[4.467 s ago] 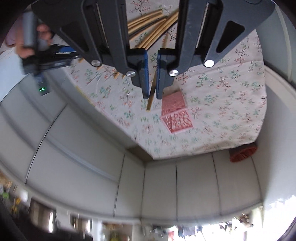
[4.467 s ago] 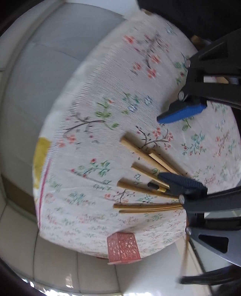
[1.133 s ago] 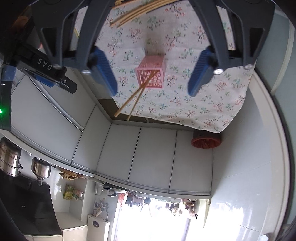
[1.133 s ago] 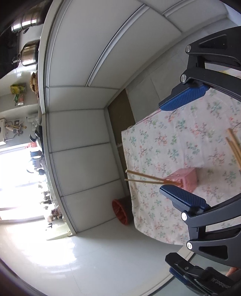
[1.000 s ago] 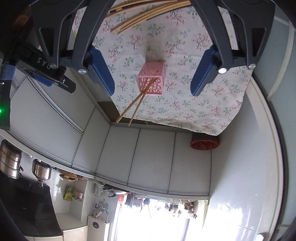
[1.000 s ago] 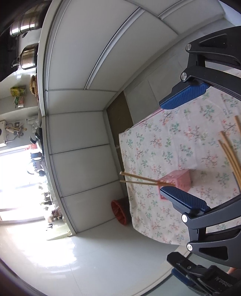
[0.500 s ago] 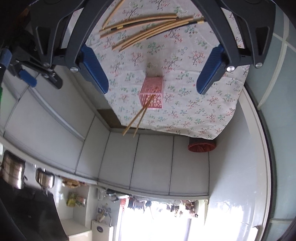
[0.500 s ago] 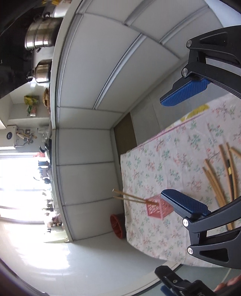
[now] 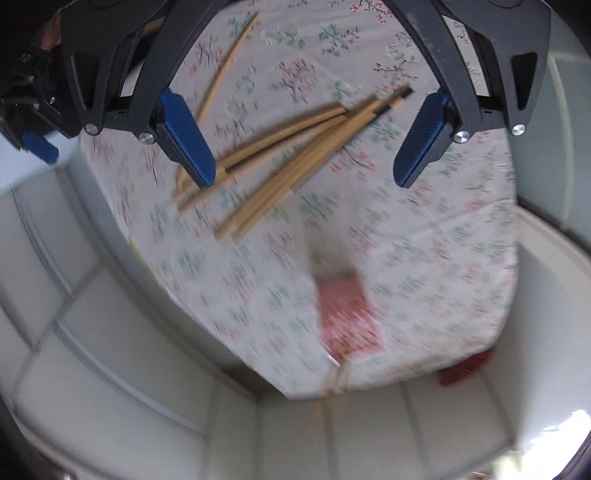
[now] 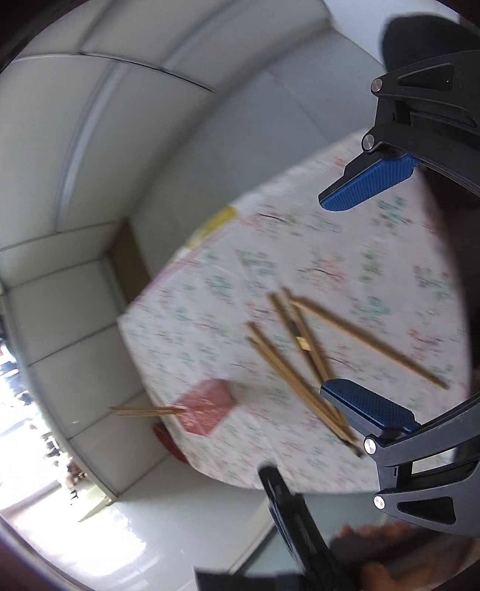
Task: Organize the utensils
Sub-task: 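Move both tools back to the stick pile and close the left tool on a stick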
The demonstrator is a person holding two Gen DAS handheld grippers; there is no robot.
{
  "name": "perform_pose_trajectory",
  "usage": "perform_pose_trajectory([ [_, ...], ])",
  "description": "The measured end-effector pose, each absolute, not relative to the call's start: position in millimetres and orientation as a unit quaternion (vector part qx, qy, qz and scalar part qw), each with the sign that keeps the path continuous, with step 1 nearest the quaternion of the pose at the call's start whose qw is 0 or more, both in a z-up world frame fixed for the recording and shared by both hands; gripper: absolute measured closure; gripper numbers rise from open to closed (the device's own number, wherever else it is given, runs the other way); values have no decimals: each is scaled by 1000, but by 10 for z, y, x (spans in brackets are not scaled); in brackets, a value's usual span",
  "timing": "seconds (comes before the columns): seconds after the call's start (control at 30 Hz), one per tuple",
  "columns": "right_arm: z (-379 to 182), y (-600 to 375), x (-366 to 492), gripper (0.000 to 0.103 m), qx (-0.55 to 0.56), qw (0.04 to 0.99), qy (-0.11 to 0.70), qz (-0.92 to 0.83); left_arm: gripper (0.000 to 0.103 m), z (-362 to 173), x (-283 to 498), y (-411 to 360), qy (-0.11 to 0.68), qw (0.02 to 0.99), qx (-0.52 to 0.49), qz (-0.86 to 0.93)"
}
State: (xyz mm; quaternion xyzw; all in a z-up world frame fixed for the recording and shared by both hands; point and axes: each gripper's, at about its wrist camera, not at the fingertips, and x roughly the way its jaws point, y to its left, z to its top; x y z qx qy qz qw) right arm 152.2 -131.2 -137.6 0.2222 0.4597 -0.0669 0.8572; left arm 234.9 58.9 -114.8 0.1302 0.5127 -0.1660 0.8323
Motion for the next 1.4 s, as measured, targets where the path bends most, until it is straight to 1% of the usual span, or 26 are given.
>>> perform_pose_trajectory([
  [0.1,-1431,-1331,1487,9,232,852,465,-63,6,-1281,2411,443,539,807,147,-193],
  [0.33,-1664,-1514,1511,9,295,813,500,-53,7,-1538,2819,94,600,756,139,-222],
  [0.4,-1740,-1567,1530,9,306,804,508,-56,17,-1607,2954,11,613,747,123,-224],
  [0.43,-1771,-1592,1542,9,309,800,510,-58,20,-1644,3011,-30,619,743,117,-228],
  [0.5,-1800,-1622,1564,9,311,798,512,-60,32,-1779,3126,-137,635,729,121,-226],
  [0.57,-1827,-1642,1593,9,310,798,514,-62,37,-1943,3236,-246,650,714,138,-220],
  [0.6,-1837,-1650,1606,9,309,797,515,-63,44,-2001,3271,-285,654,710,145,-218],
  [0.63,-1850,-1662,1619,9,308,797,516,-64,49,-2053,3304,-325,658,705,150,-219],
  [0.67,-1860,-1677,1630,9,308,796,517,-65,57,-2109,3335,-361,664,698,152,-222],
  [0.7,-1875,-1693,1646,9,308,795,518,-67,62,-2154,3362,-389,669,692,152,-224],
  [0.87,-1924,-1743,1724,9,305,792,523,-77,65,-2244,3409,-487,667,688,165,-232],
  [0.93,-1943,-1735,1755,9,303,792,525,-77,69,-2256,3424,-509,668,686,165,-237],
  [1.0,-1964,-1725,1781,9,302,790,529,-76,75,-2288,3436,-537,669,683,170,-238],
  [1.13,-1987,-1710,1805,9,298,787,533,-81,81,-2373,3442,-608,666,685,182,-233],
  [1.2,-1995,-1703,1819,9,297,785,536,-85,90,-2398,3471,-595,660,692,181,-229],
  [1.33,-2008,-1667,1925,9,293,780,544,-100,91,-2401,3519,-456,642,713,180,-216],
  [1.4,-2053,-1650,2026,9,288,773,552,-120,92,-2356,3543,-296,633,730,158,-204],
])
